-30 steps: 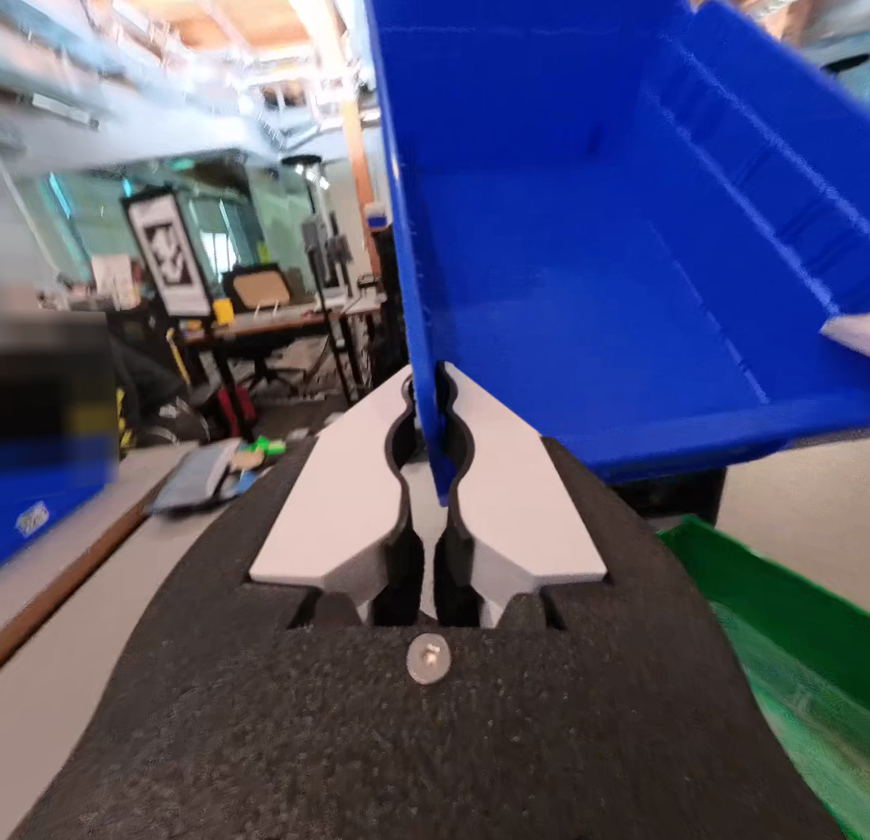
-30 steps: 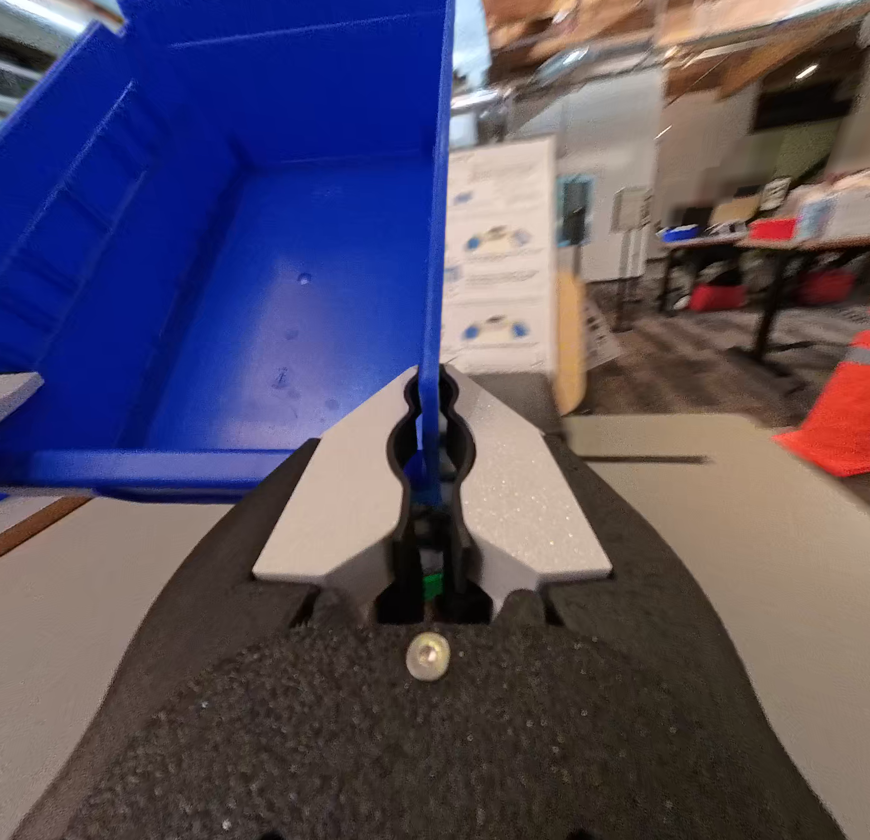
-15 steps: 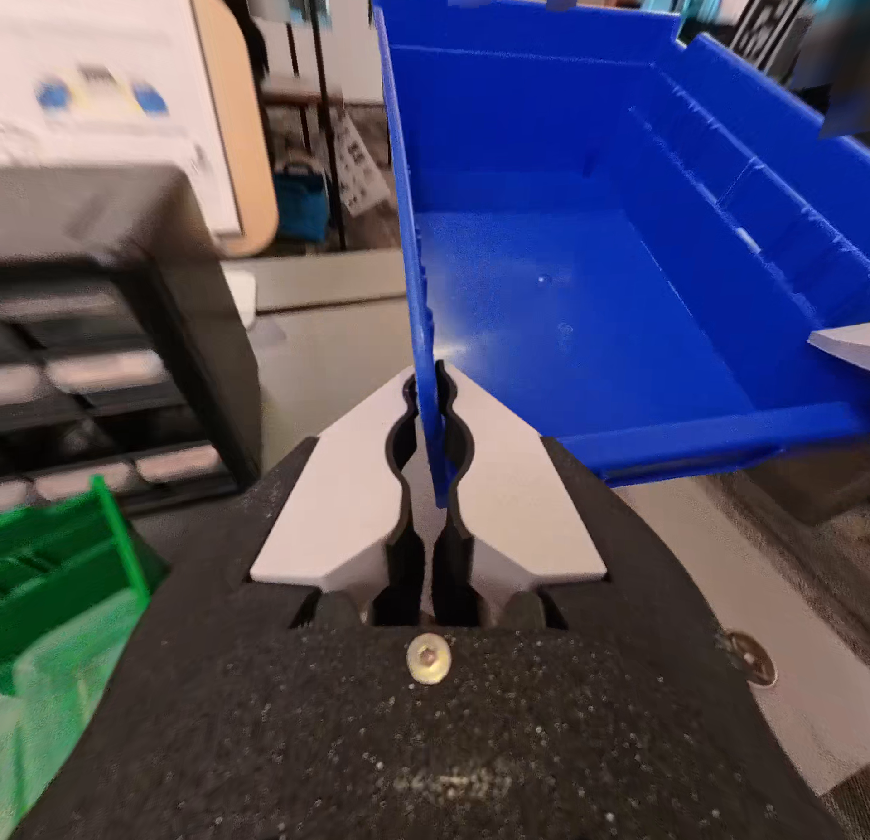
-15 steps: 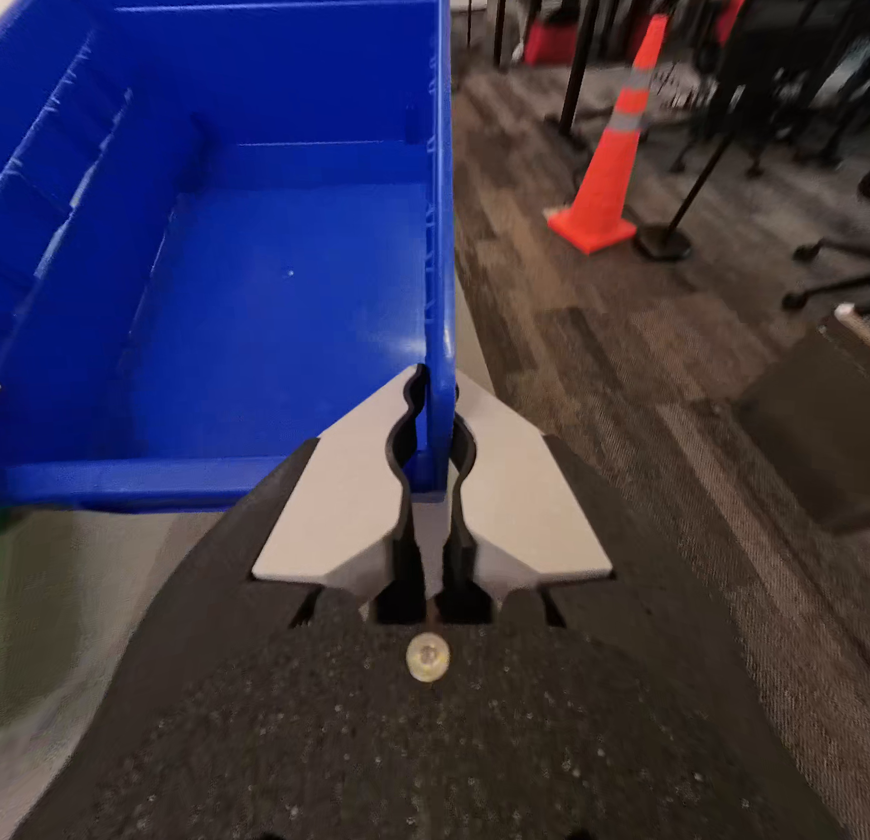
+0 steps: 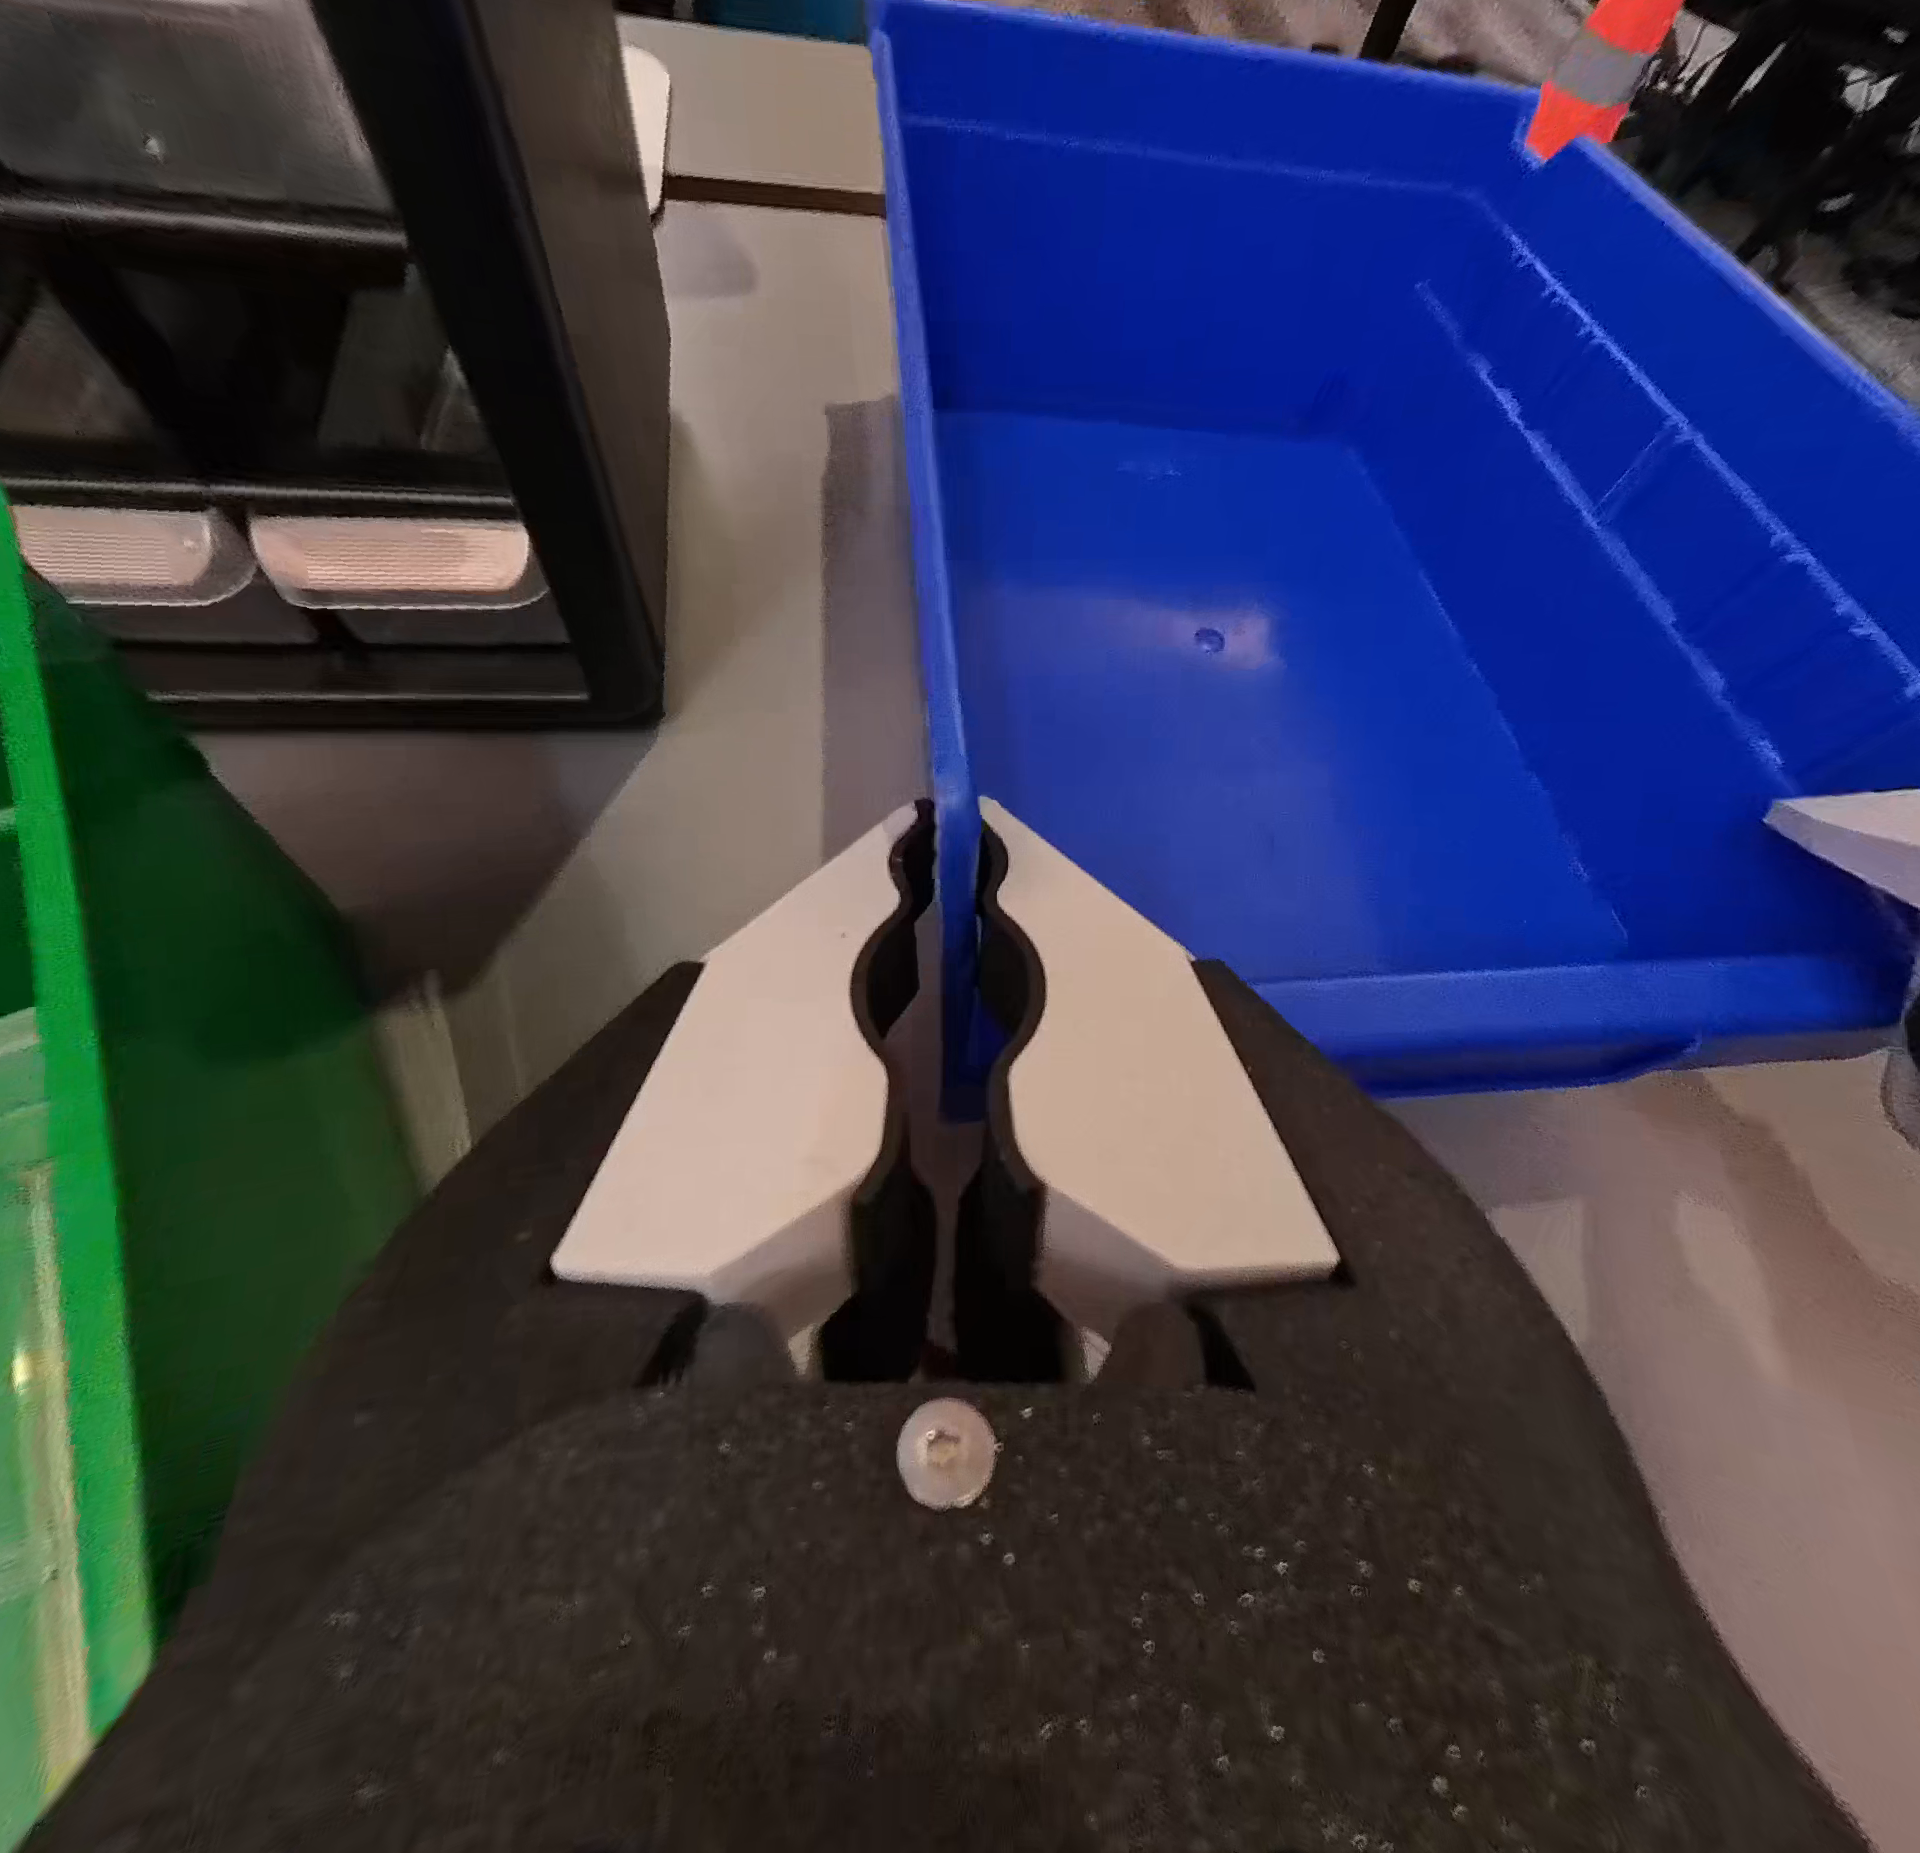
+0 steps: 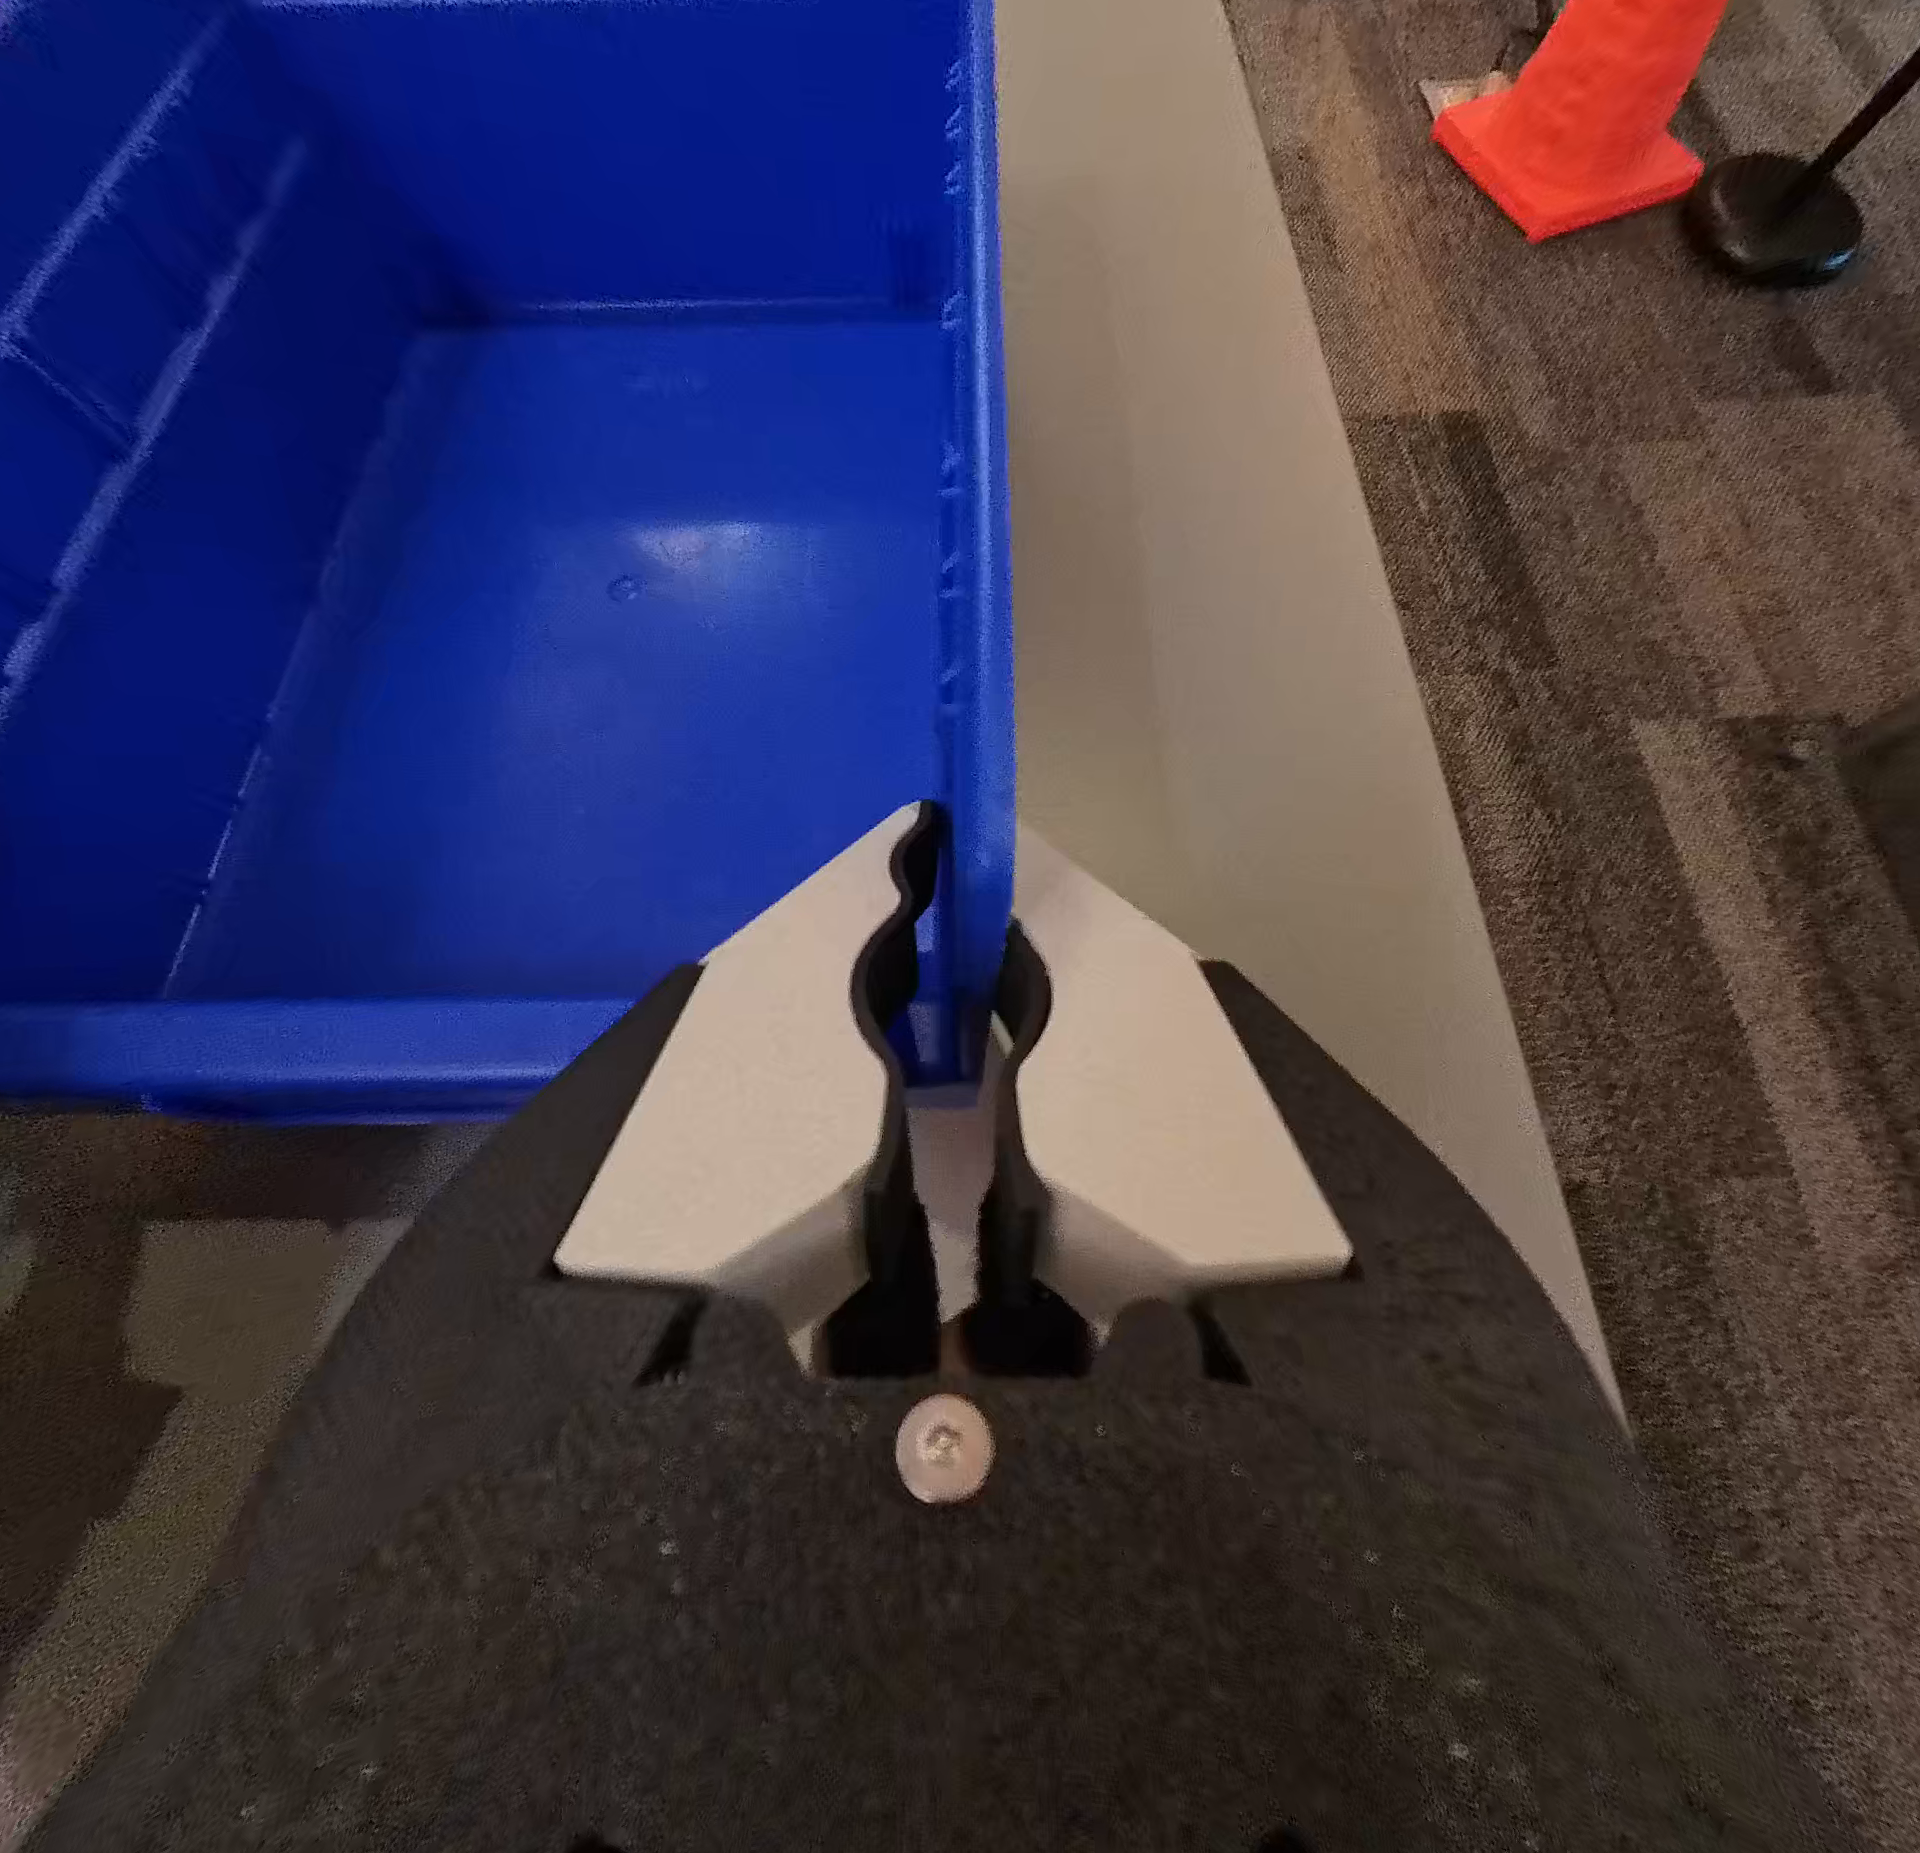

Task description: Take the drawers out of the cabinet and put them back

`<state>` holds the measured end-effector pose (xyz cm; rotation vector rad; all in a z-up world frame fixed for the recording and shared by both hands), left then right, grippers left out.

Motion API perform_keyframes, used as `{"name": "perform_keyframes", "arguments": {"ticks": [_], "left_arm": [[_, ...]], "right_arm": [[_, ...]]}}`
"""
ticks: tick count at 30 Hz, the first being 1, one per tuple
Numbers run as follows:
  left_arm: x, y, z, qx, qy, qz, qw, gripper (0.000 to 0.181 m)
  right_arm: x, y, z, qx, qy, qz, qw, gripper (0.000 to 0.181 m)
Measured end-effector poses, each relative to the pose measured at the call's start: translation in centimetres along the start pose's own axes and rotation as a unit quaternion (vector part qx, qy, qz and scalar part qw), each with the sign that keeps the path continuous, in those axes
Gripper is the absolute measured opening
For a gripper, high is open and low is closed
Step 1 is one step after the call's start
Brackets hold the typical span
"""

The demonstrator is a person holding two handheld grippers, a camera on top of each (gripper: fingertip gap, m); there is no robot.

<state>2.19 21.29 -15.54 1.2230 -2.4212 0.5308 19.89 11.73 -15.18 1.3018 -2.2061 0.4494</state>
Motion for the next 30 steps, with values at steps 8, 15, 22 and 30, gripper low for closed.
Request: {"name": "perform_keyframes", "arguments": {"ticks": [8,15,22,30], "left_arm": [[0.0,-0.8,0.0,0.063,-0.018,0.098,0.993,0.06],[8.7,-3.9,-6.6,0.044,-0.161,0.186,0.968,0.076],[24.8,1.4,-21.0,-0.139,-0.303,0.479,0.812,0.043],[16.2,31.3,-15.7,-0.344,-0.022,0.271,0.899,0.058]], "right_arm": [[-1.2,-0.1,0.5,-0.019,0.016,-0.014,1.0,0.005],[-1.3,-0.1,0.5,-0.014,0.016,0.001,1.0,0.009],[4.9,-1.6,-3.6,-0.065,-0.027,0.058,0.996,0.067],[11.4,13.6,-6.6,0.008,0.043,-0.246,0.968,0.067]]}}
Point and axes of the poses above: each gripper's, where its closed fingertips meet, x back along the fingers, z out of its underside, y = z × x across the jaws, the point moved 7 cm from there along x, back along the fingers, and after that the axes turned 2 degrees about x, right-handed, at the moved point
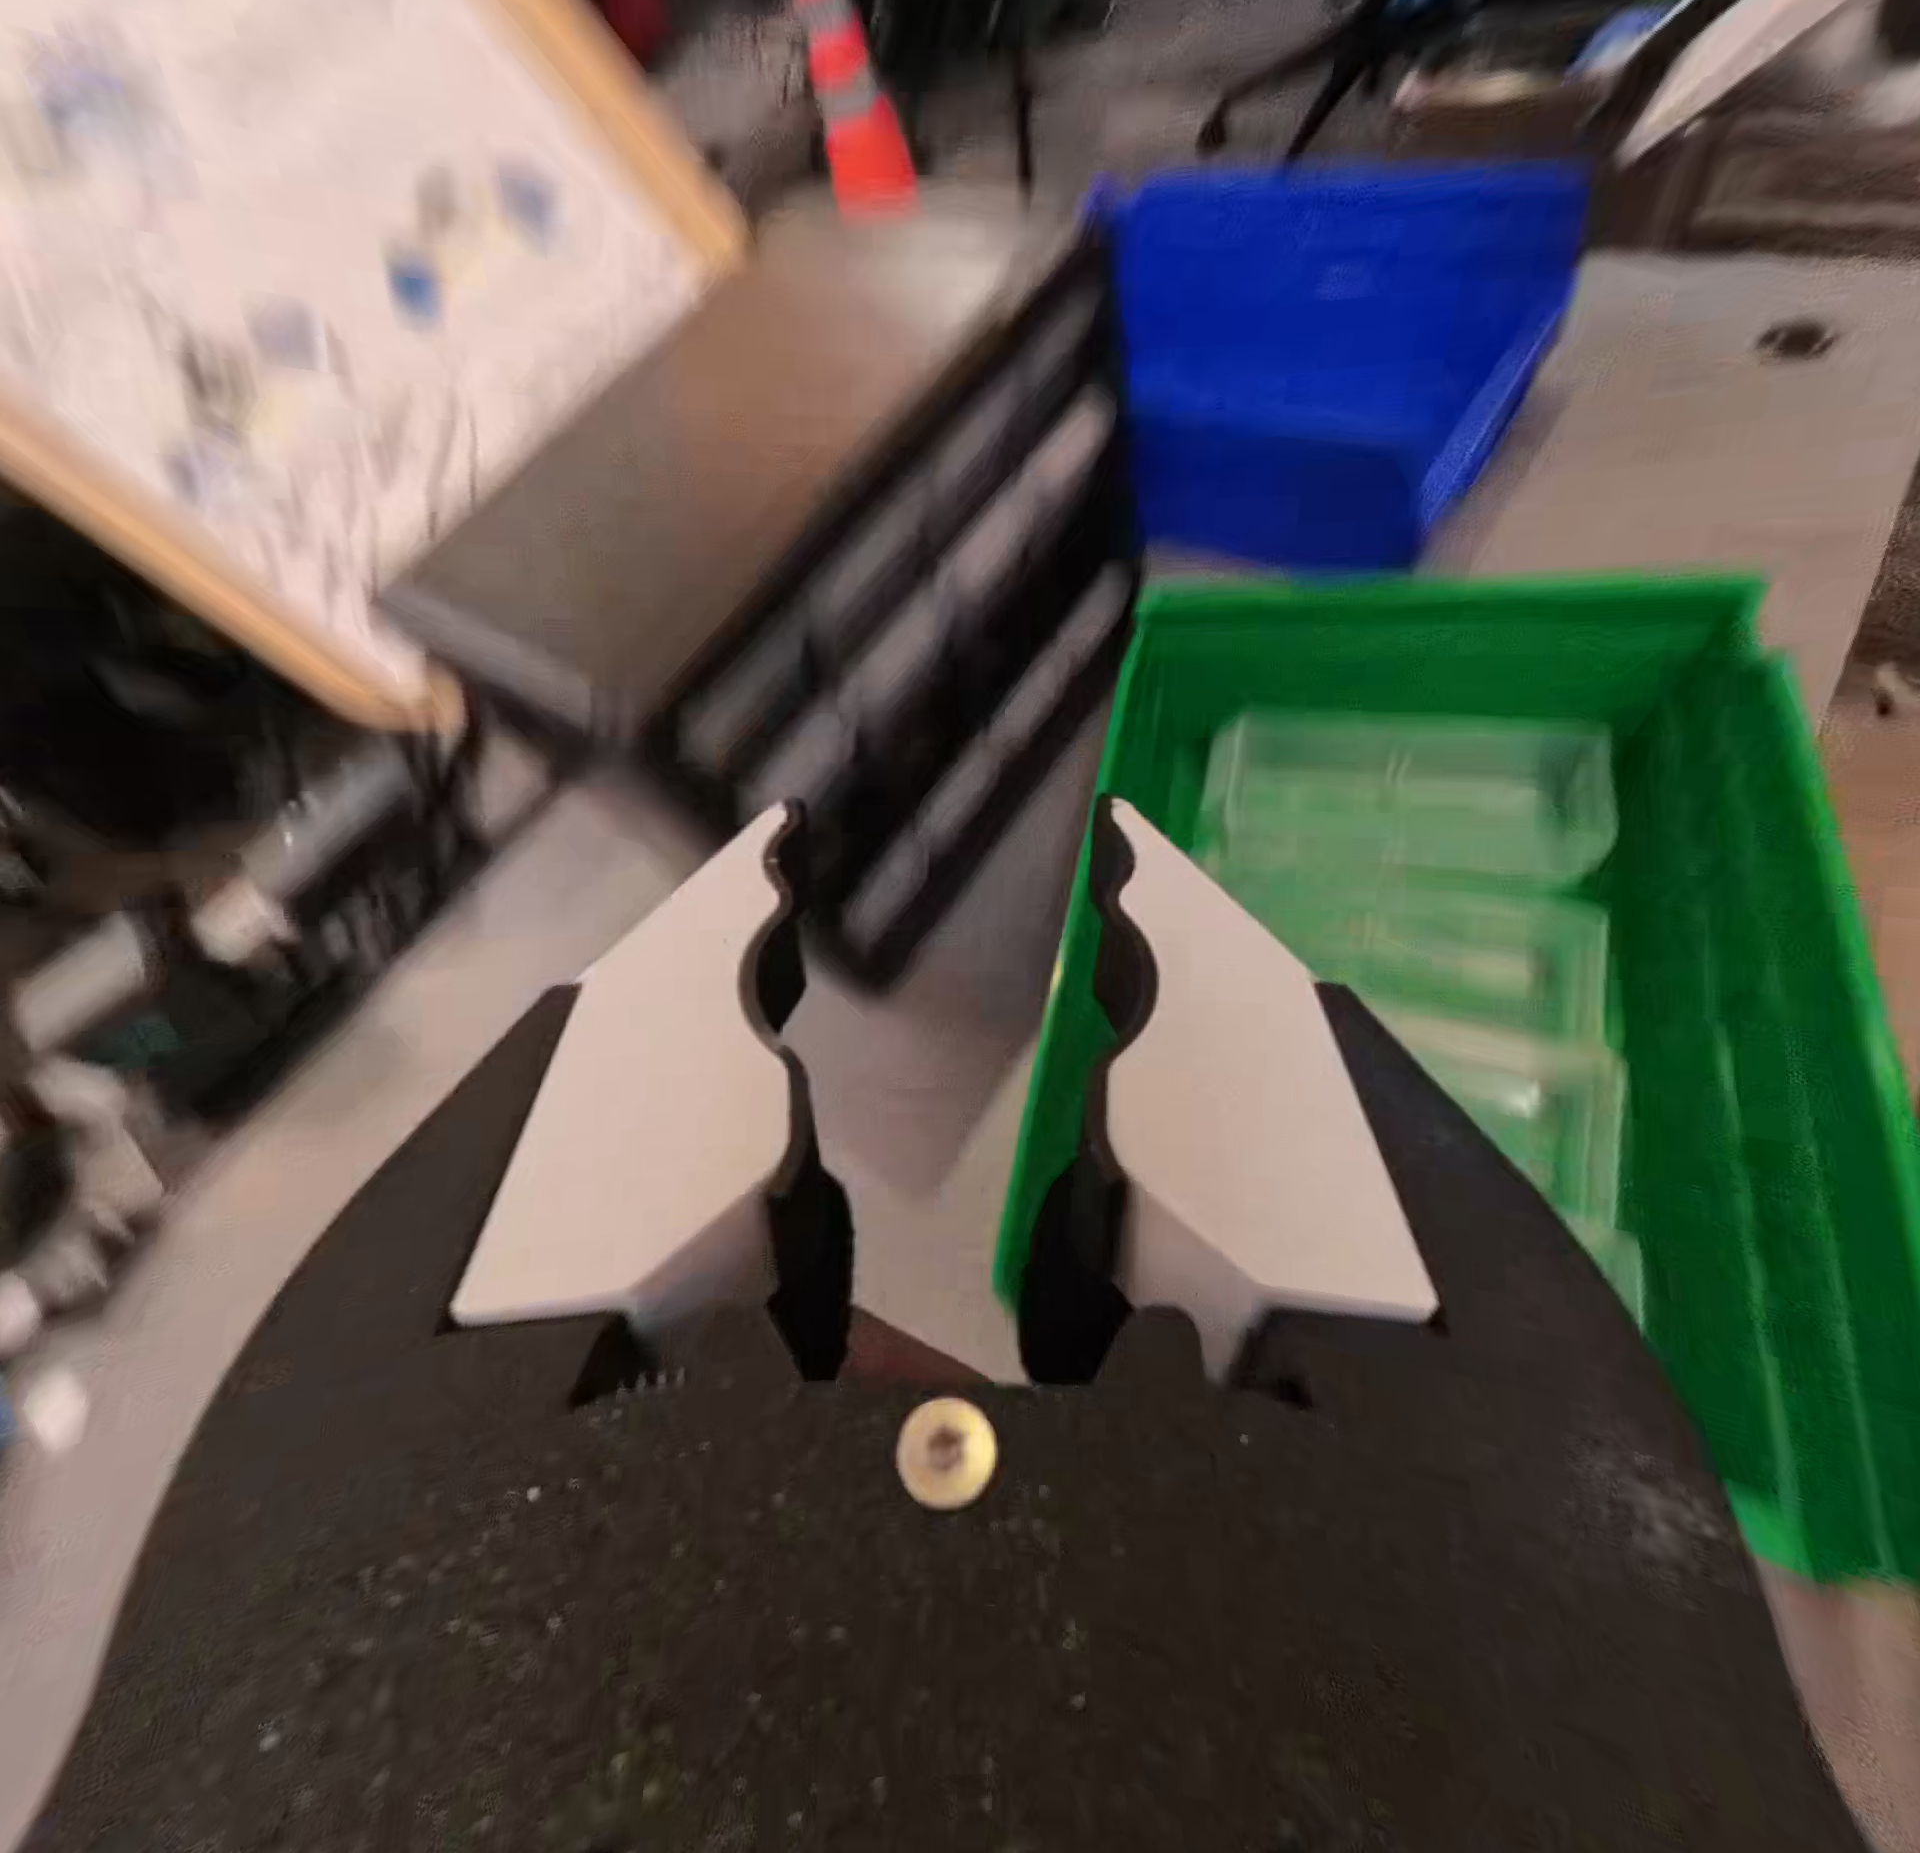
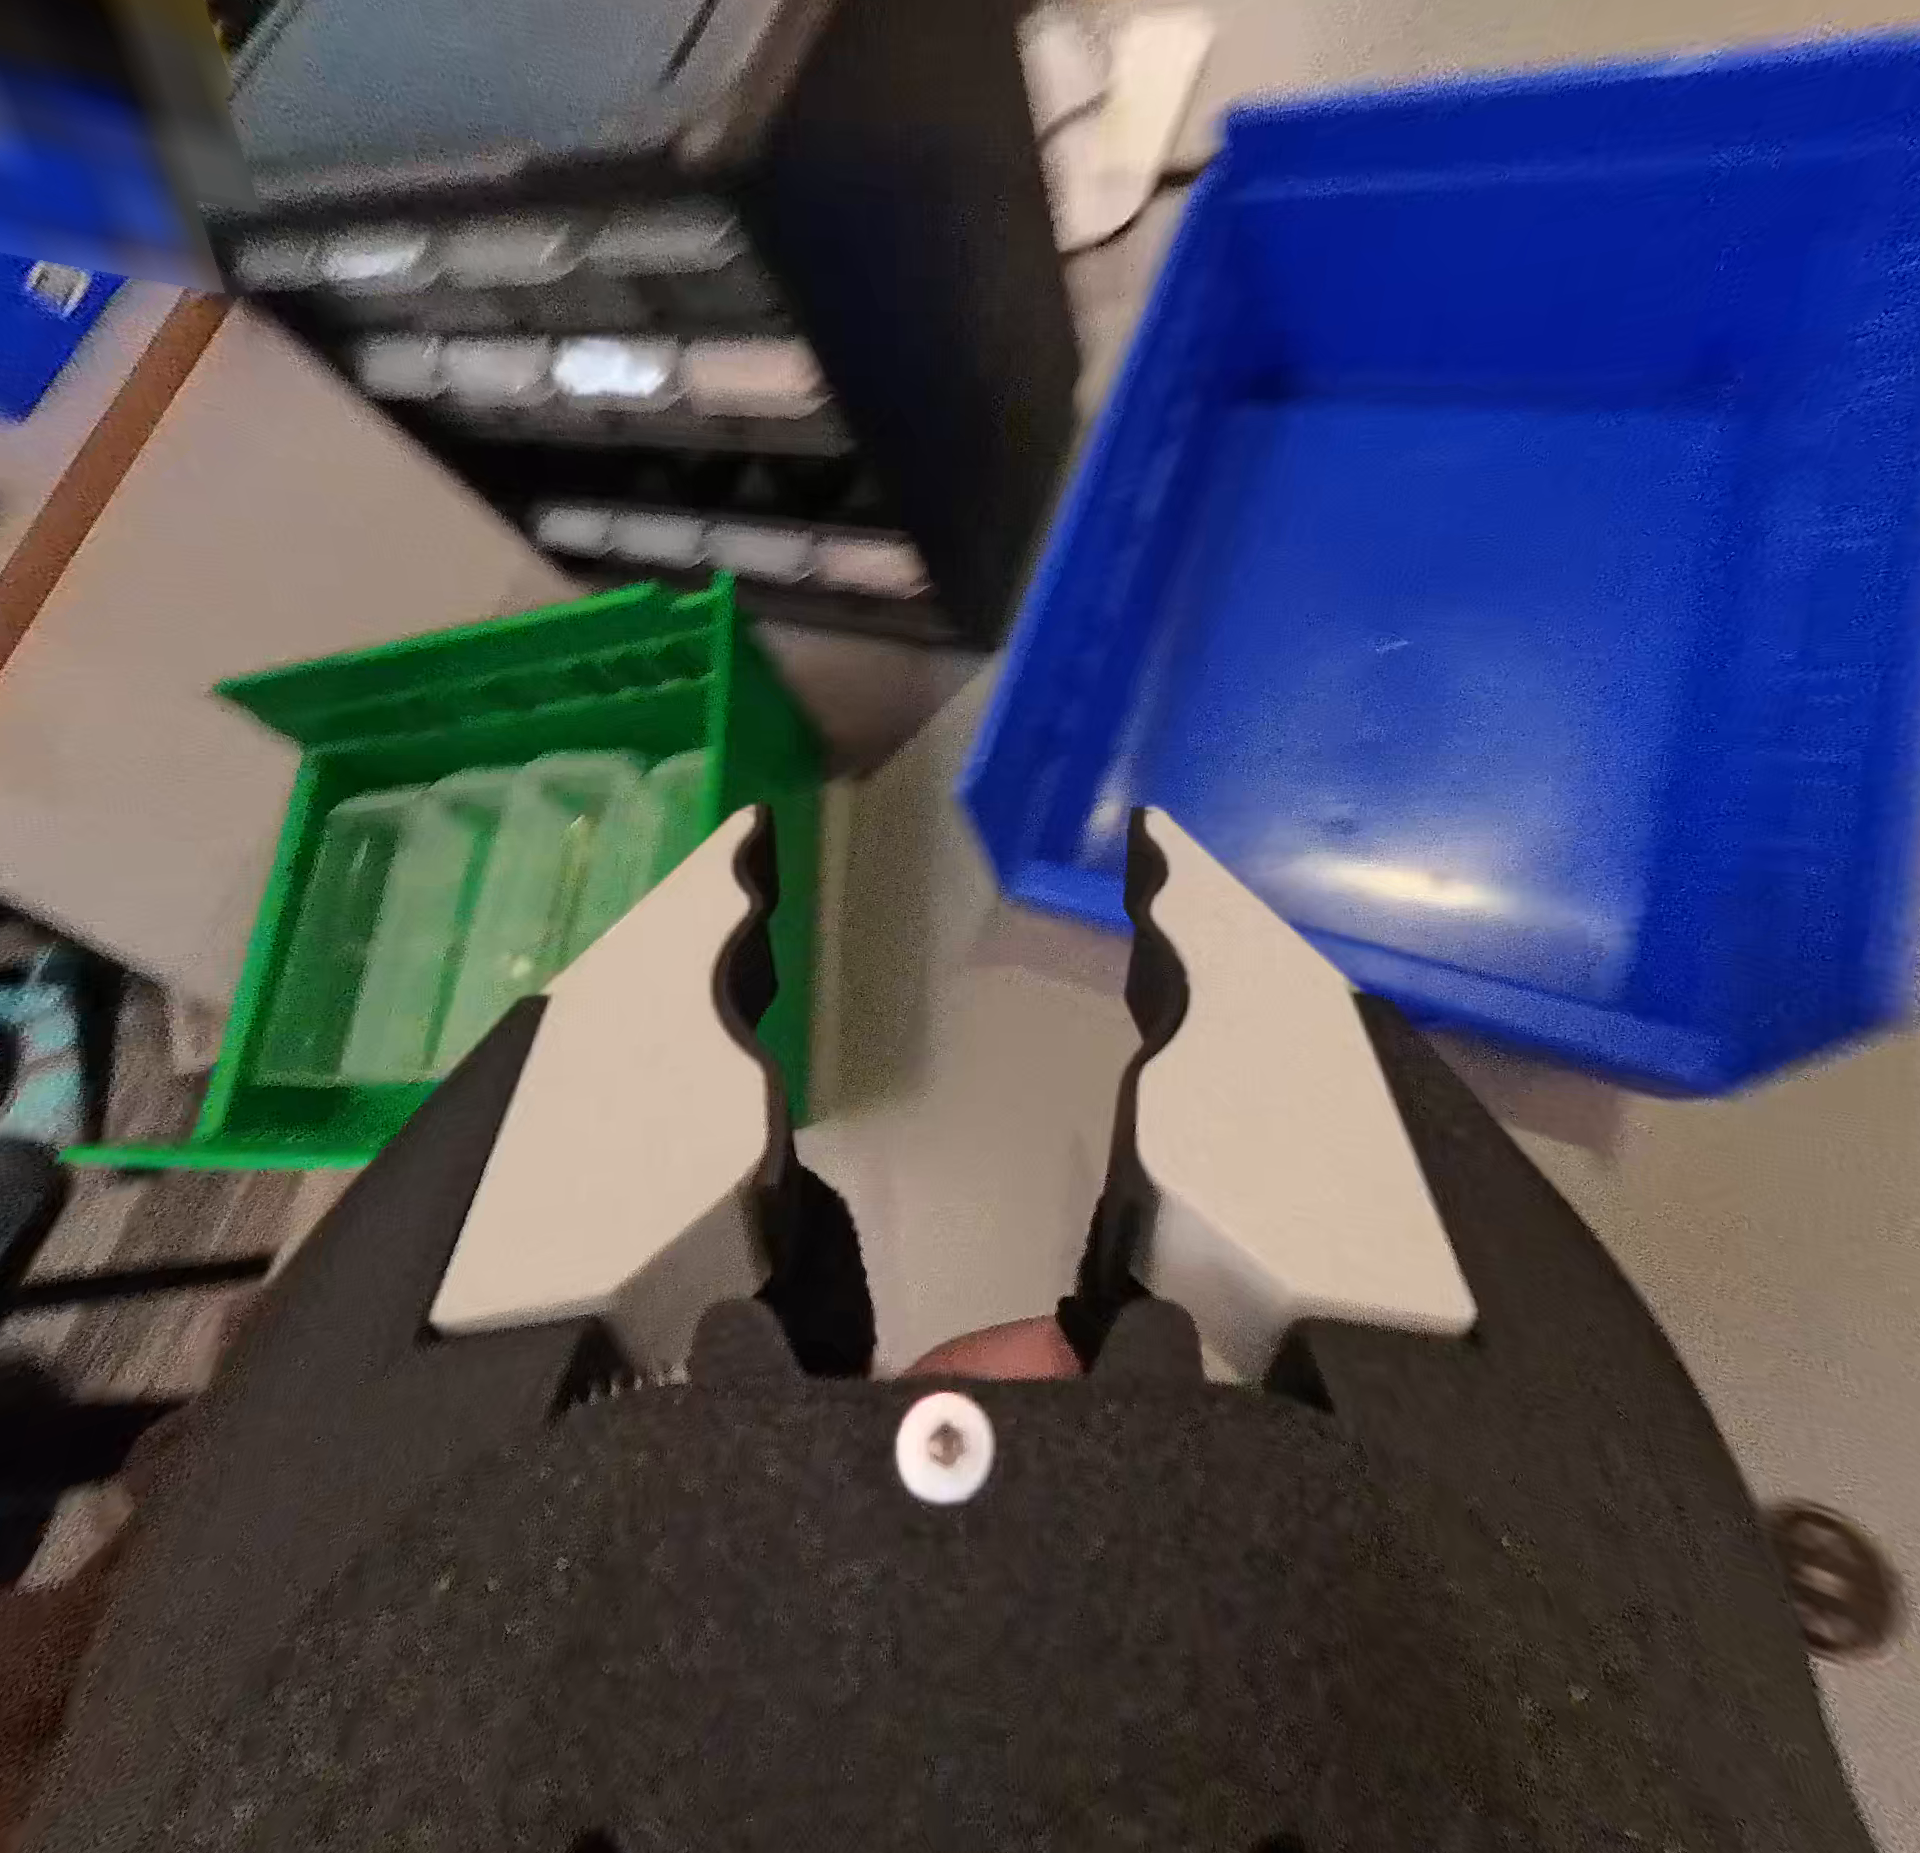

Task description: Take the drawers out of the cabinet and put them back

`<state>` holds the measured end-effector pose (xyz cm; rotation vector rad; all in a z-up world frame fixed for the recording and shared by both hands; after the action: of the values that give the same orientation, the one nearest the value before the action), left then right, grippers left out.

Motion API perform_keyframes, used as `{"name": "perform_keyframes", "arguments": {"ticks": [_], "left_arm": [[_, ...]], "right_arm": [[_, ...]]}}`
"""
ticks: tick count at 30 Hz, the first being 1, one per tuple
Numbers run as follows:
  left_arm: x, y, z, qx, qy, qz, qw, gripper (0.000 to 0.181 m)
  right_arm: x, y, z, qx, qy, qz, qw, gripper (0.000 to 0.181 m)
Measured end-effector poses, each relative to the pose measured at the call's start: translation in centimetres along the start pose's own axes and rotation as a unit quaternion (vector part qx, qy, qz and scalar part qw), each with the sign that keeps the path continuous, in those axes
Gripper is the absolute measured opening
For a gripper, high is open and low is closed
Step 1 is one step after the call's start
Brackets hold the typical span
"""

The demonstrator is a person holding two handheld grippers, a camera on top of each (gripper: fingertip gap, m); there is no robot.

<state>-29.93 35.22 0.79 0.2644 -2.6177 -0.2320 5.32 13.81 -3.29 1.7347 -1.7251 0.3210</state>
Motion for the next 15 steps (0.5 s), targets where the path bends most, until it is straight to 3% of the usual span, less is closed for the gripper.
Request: {"name": "perform_keyframes", "arguments": {"ticks": [2,5,10,12,15], "left_arm": [[0.5,1.1,5.6,0.099,0.036,0.064,0.992,0.062],[-0.2,0.8,10.0,0.151,0.023,0.095,0.984,0.063],[-2.4,0.5,14.0,0.159,0.056,0.09,0.982,0.058],[-2.8,0.3,15.0,0.167,0.063,0.099,0.979,0.054],[-3.6,-0.5,16.6,0.163,0.09,0.119,0.975,0.027]], "right_arm": [[-2.9,3.8,1.4,0.034,0.06,-0.028,0.997,0.067],[-7.2,7.4,3.9,0.076,0.147,-0.043,0.985,0.067],[-11.3,8.1,7.0,0.093,0.246,-0.026,0.964,0.06],[-11.7,8.3,8.0,0.109,0.286,-0.028,0.952,0.048],[-12.3,8.3,8.8,0.143,0.312,0.002,0.939,0.02]]}}
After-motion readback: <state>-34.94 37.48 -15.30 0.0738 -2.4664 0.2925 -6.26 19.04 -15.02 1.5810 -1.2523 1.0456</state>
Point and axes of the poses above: each gripper's, where its closed fingertips meet, x back along the fingers, z out of its underside, y = z × x across the jaws, the point moved 7 cm from there along x, back along the fingers, and after that the axes turned 2 degrees about x, right-handed, at the moved point
